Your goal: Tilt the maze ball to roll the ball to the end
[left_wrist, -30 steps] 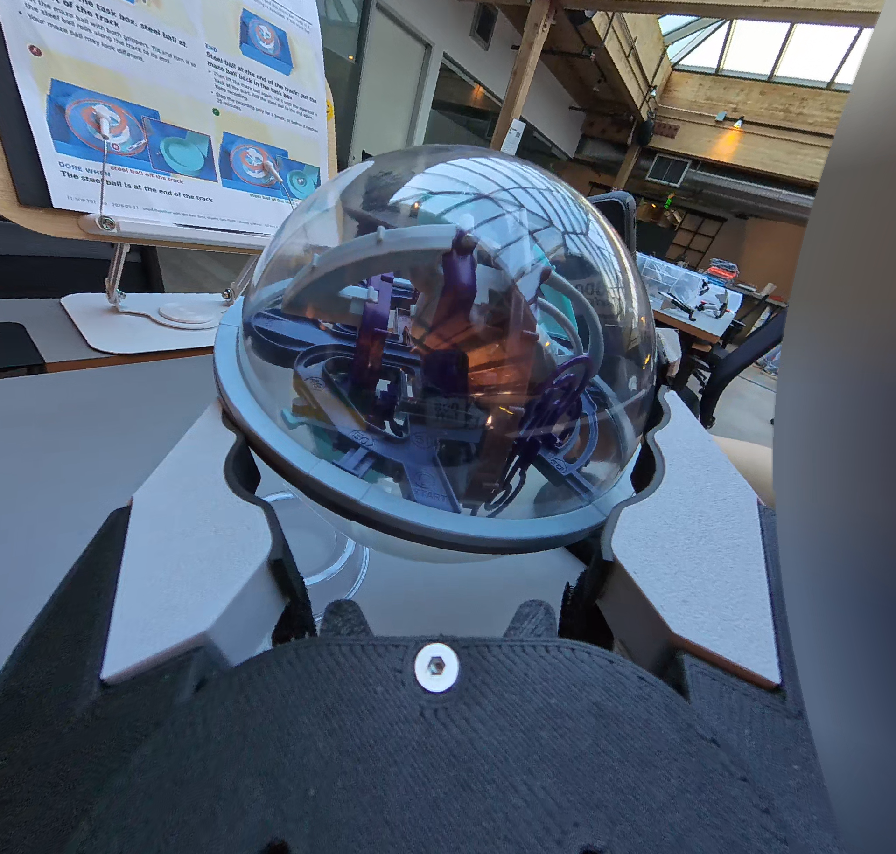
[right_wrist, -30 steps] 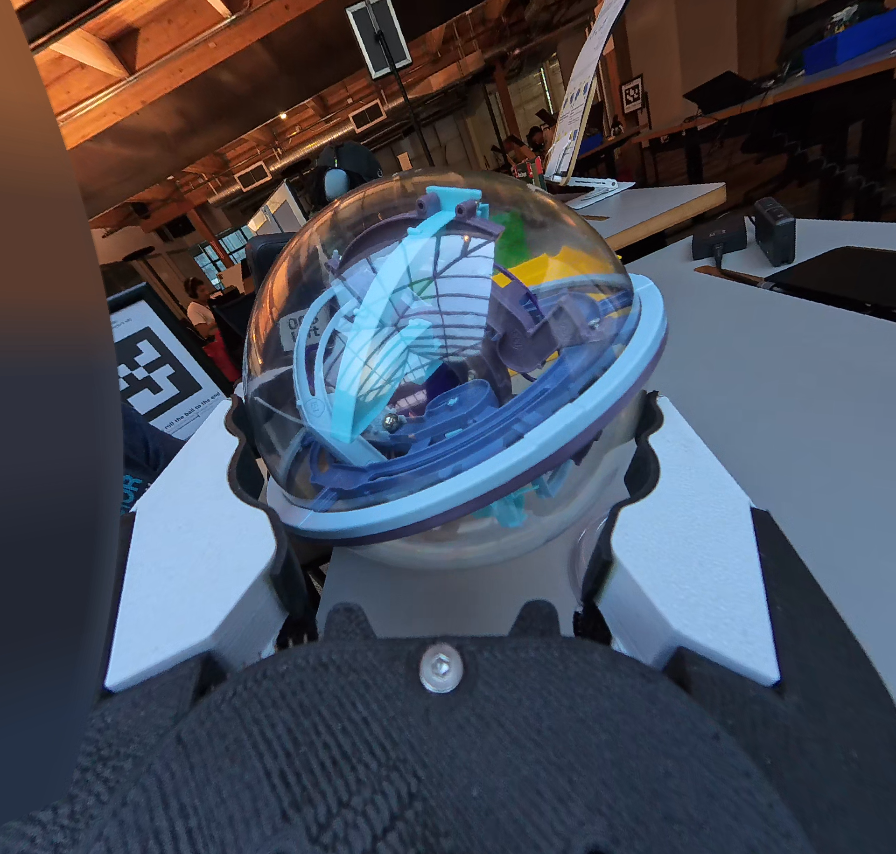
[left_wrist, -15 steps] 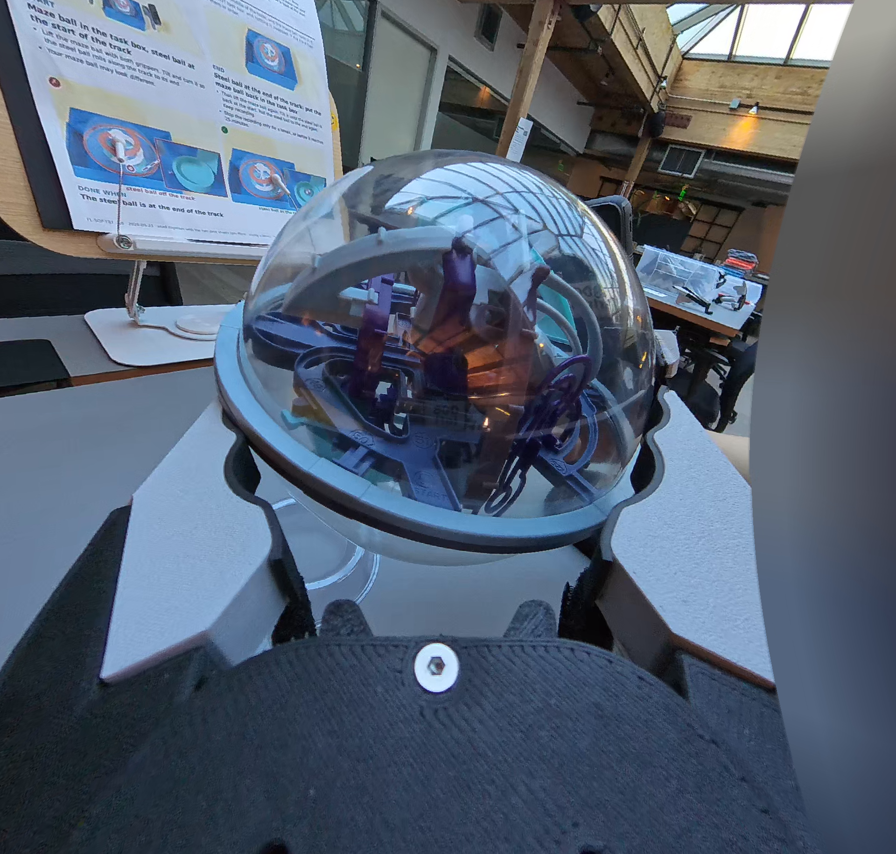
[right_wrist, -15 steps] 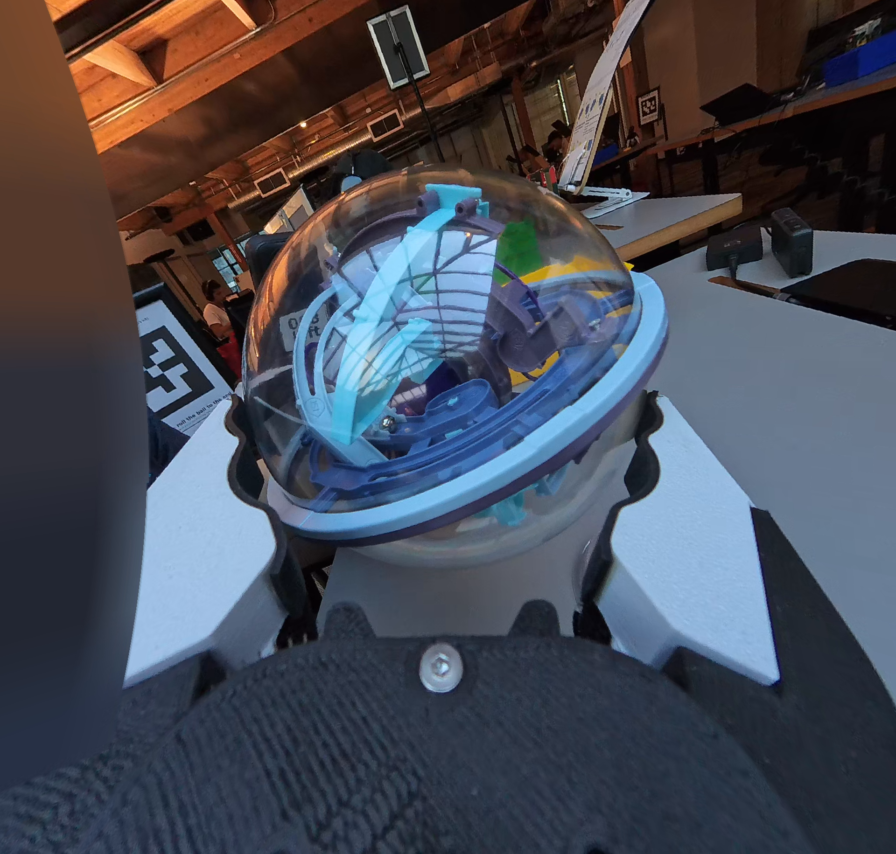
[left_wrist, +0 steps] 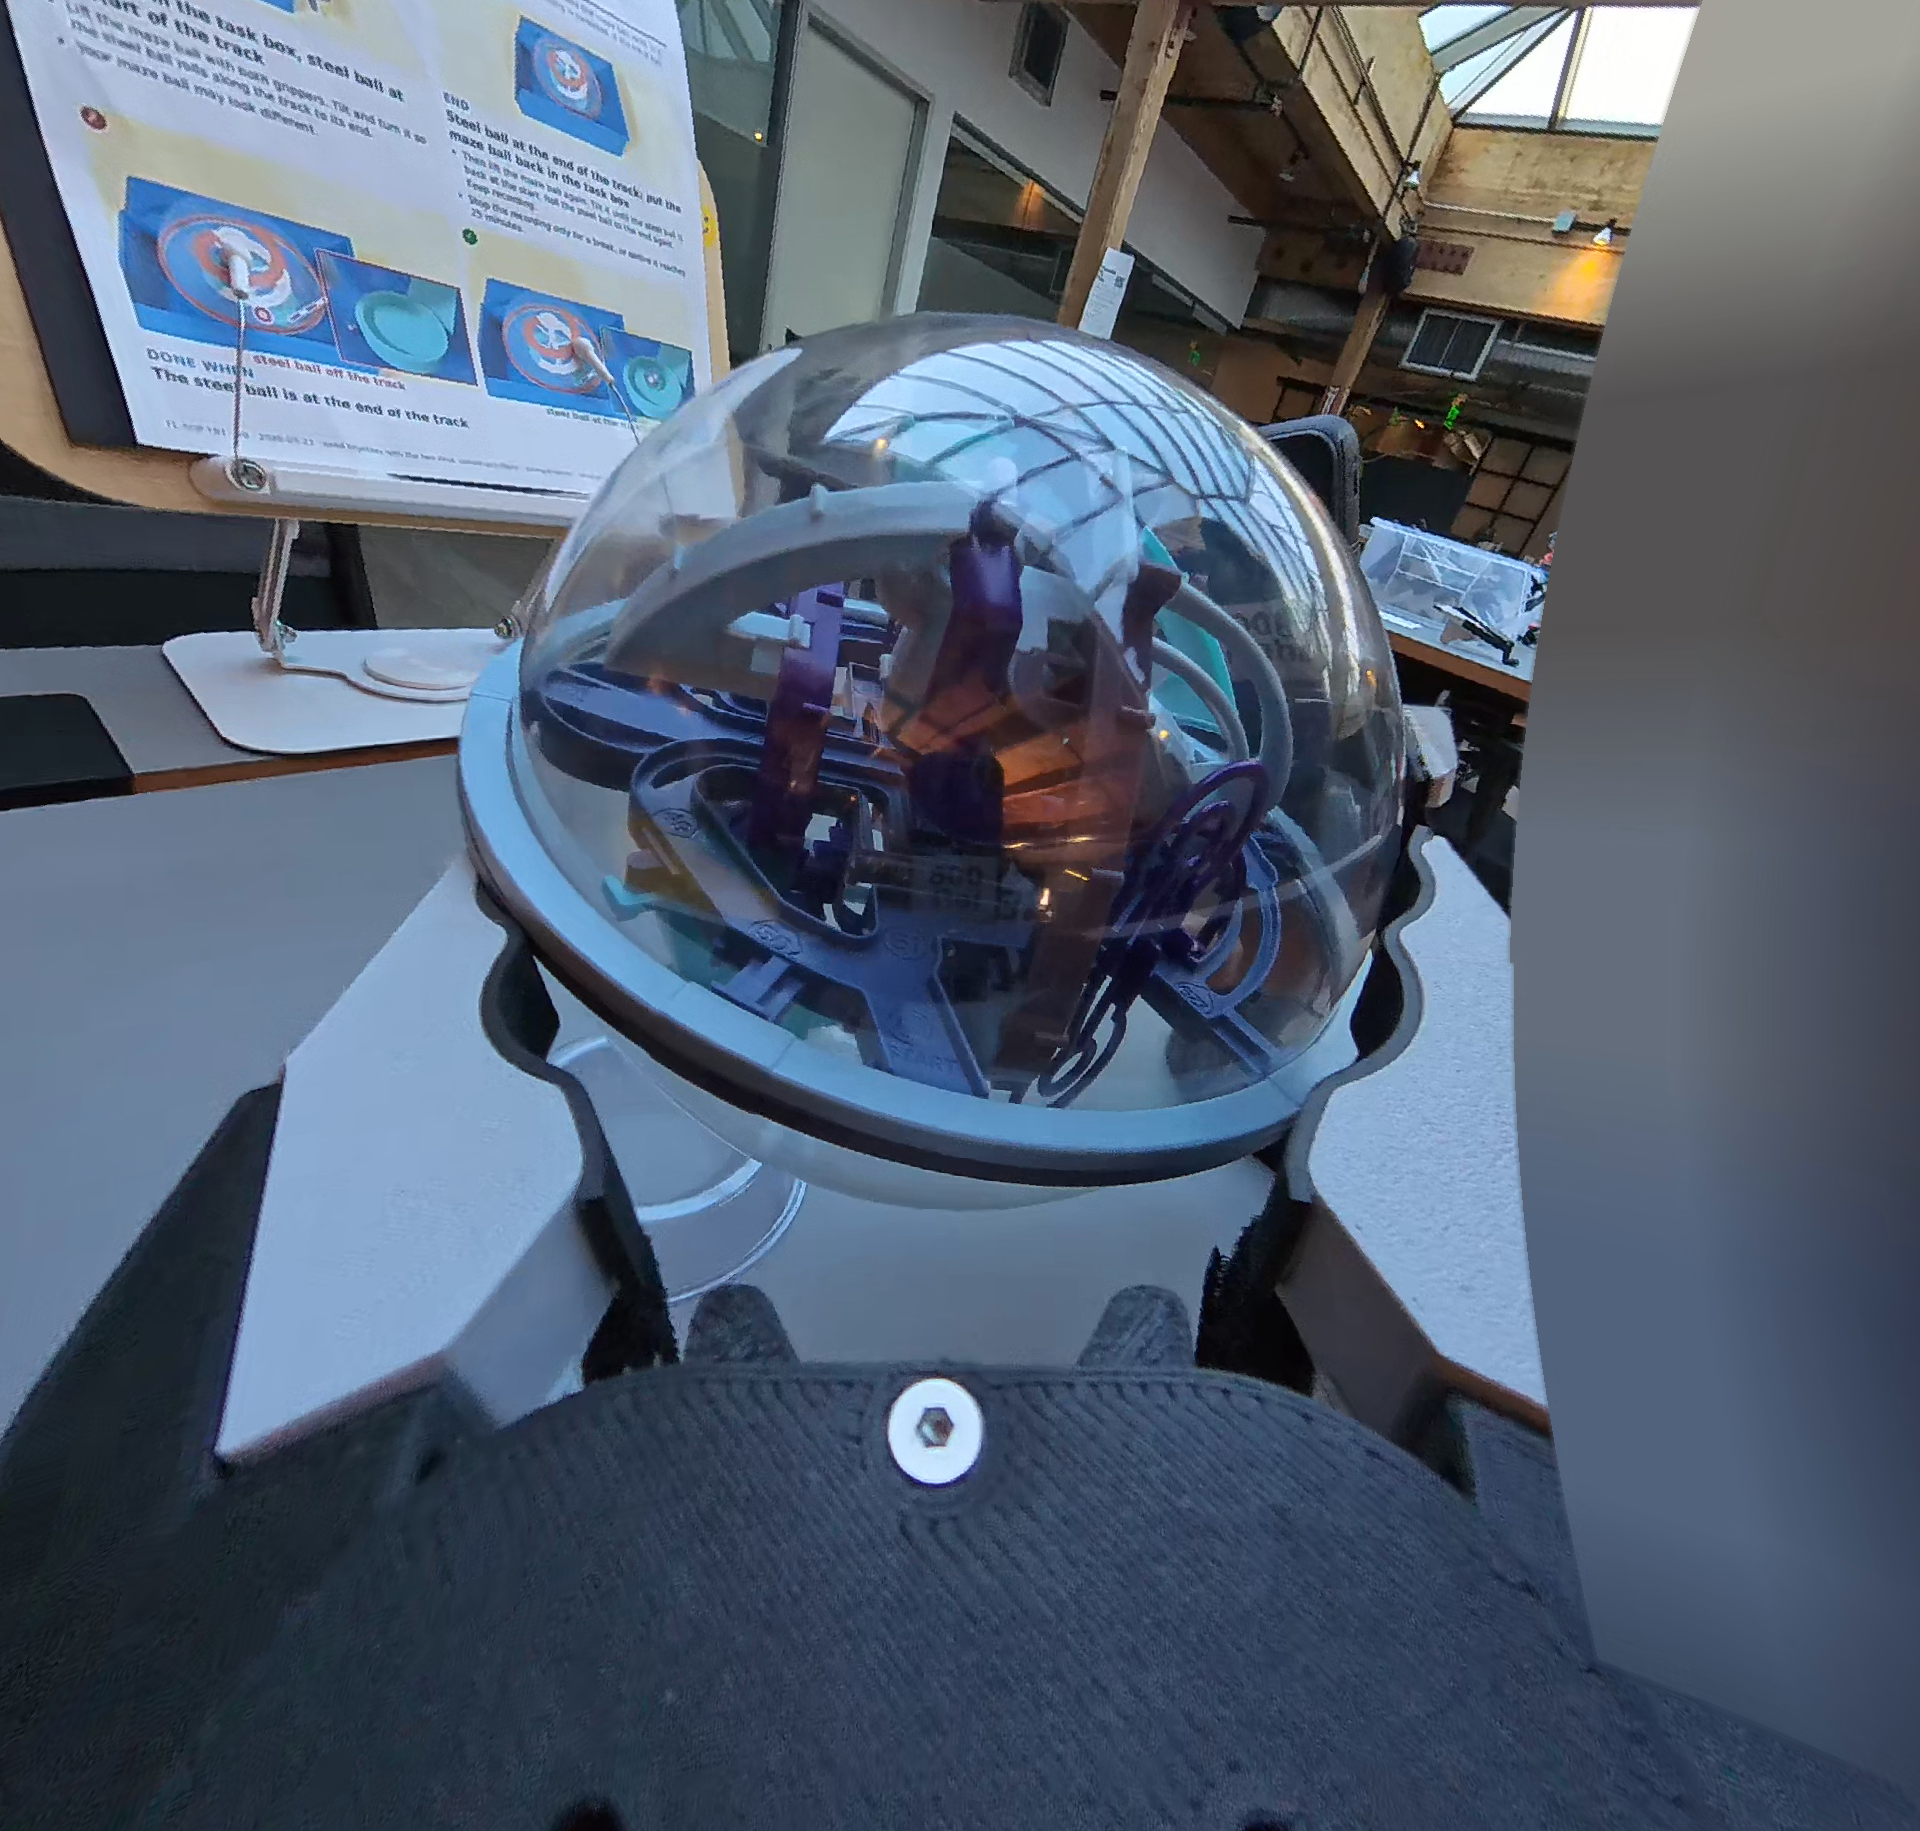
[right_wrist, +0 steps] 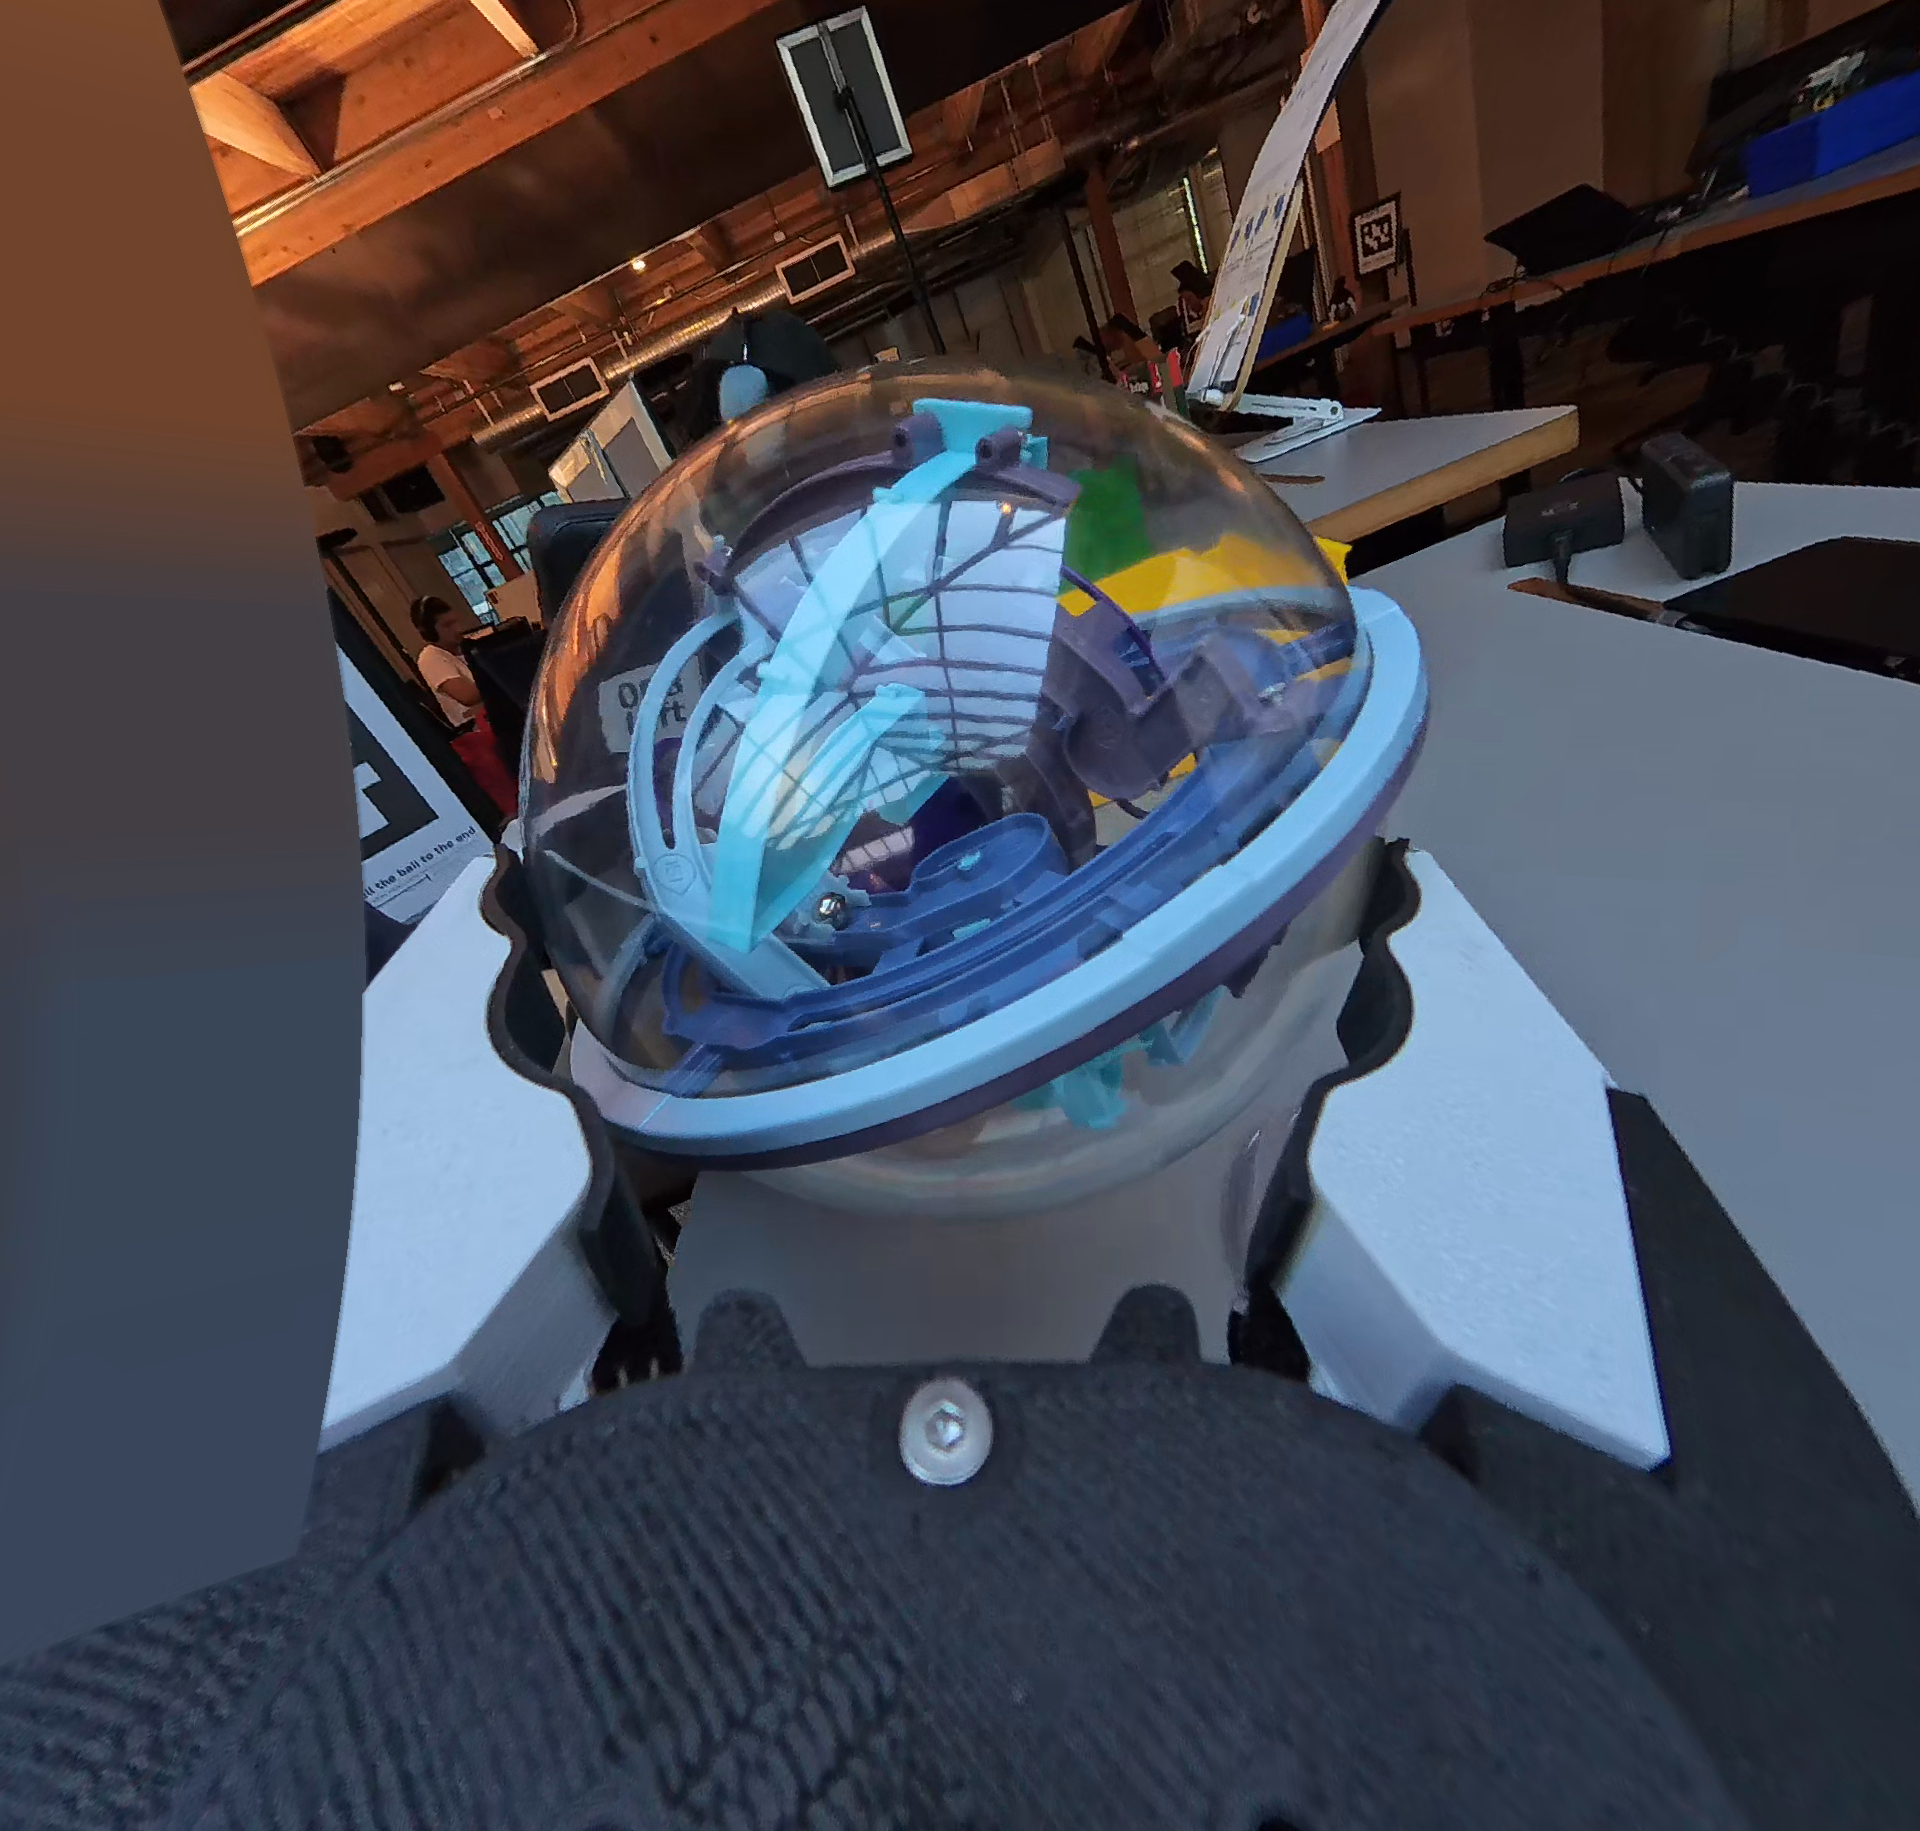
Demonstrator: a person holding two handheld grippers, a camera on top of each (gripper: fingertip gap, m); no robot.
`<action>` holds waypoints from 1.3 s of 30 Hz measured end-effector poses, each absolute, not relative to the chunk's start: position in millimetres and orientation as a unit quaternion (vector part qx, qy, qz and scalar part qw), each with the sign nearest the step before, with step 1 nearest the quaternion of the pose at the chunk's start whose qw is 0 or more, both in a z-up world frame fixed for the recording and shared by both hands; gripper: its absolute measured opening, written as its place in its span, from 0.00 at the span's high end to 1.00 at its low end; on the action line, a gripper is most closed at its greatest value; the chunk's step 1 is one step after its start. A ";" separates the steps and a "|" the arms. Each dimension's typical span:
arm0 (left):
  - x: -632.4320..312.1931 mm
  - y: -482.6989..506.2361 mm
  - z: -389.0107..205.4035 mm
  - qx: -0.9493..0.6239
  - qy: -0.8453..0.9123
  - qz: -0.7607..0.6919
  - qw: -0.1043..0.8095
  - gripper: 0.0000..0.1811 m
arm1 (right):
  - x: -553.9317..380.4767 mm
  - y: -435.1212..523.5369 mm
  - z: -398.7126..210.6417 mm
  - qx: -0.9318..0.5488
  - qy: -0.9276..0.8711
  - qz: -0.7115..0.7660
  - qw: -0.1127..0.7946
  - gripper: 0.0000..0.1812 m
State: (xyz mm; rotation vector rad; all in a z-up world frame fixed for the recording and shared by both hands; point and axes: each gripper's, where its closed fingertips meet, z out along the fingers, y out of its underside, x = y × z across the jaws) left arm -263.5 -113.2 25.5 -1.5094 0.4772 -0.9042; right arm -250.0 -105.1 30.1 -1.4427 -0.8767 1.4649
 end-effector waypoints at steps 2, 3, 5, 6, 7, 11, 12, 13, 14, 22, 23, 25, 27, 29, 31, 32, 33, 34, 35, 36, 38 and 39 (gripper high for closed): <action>-263.1 -114.1 19.3 -0.659 0.203 -0.396 0.606 0.14 | -249.7 -105.6 25.3 -0.583 -0.352 0.588 0.437 0.17; -262.8 -114.4 16.4 -0.661 0.203 -0.397 0.604 0.14 | -249.4 -105.7 23.0 -0.584 -0.352 0.587 0.437 0.17; -261.9 -114.2 11.8 -0.664 0.202 -0.397 0.600 0.14 | -248.6 -105.4 19.0 -0.584 -0.351 0.588 0.436 0.13; -261.5 -113.7 10.3 -0.665 0.202 -0.396 0.600 0.14 | -248.1 -104.9 17.4 -0.584 -0.350 0.589 0.435 0.13; -261.1 -113.1 9.4 -0.666 0.203 -0.395 0.599 0.14 | -247.7 -104.3 16.1 -0.584 -0.350 0.590 0.434 0.17; -259.4 -108.6 9.1 -0.662 0.205 -0.396 0.602 0.15 | -246.0 -100.0 15.4 -0.584 -0.351 0.588 0.436 0.17; -258.9 -107.3 9.0 -0.661 0.206 -0.397 0.603 0.15 | -245.6 -98.7 15.3 -0.584 -0.352 0.586 0.437 0.17; -258.3 -105.7 8.7 -0.660 0.206 -0.398 0.603 0.15 | -245.0 -97.2 15.0 -0.586 -0.354 0.584 0.437 0.17; -257.7 -104.1 8.3 -0.659 0.207 -0.399 0.603 0.15 | -244.4 -95.7 14.5 -0.587 -0.355 0.582 0.437 0.17; -256.5 -94.4 7.3 -0.655 0.213 -0.403 0.603 0.15 | -243.0 -86.1 12.7 -0.587 -0.347 0.581 0.443 0.16; -256.9 -93.3 6.8 -0.654 0.215 -0.404 0.602 0.15 | -243.3 -85.1 11.9 -0.588 -0.344 0.582 0.444 0.16; -257.6 -91.2 5.8 -0.654 0.221 -0.409 0.597 0.15 | -244.0 -83.1 11.1 -0.591 -0.339 0.579 0.449 0.16; -257.8 -89.4 4.7 -0.654 0.227 -0.413 0.592 0.15 | -244.3 -81.4 10.9 -0.593 -0.336 0.574 0.455 0.16; -257.5 -88.2 3.9 -0.654 0.230 -0.417 0.588 0.15 | -243.8 -80.1 11.6 -0.592 -0.334 0.569 0.463 0.16; -256.8 -87.5 2.6 -0.652 0.233 -0.423 0.584 0.15 | -243.0 -79.0 12.4 -0.591 -0.332 0.564 0.472 0.16; -256.4 -87.1 1.7 -0.652 0.233 -0.427 0.582 0.15 | -242.6 -78.4 12.9 -0.590 -0.332 0.561 0.477 0.16; -256.2 -86.7 0.4 -0.652 0.232 -0.431 0.579 0.15 | -242.5 -77.8 12.9 -0.591 -0.330 0.557 0.481 0.16; -256.0 -86.3 -1.0 -0.652 0.230 -0.437 0.575 0.15 | -242.2 -77.1 12.8 -0.592 -0.327 0.555 0.484 0.16; -255.9 -85.9 -2.5 -0.652 0.230 -0.441 0.572 0.15 | -242.2 -76.5 12.4 -0.593 -0.324 0.553 0.487 0.16; -255.8 -85.6 -4.1 -0.653 0.230 -0.443 0.570 0.15 | -242.1 -76.2 11.4 -0.593 -0.324 0.551 0.489 0.16; -255.2 -85.3 -6.3 -0.653 0.232 -0.444 0.568 0.15 | -241.4 -75.9 8.5 -0.596 -0.322 0.551 0.488 0.16; -254.9 -85.1 -7.2 -0.653 0.233 -0.443 0.569 0.15 | -241.0 -76.0 7.2 -0.596 -0.321 0.552 0.487 0.16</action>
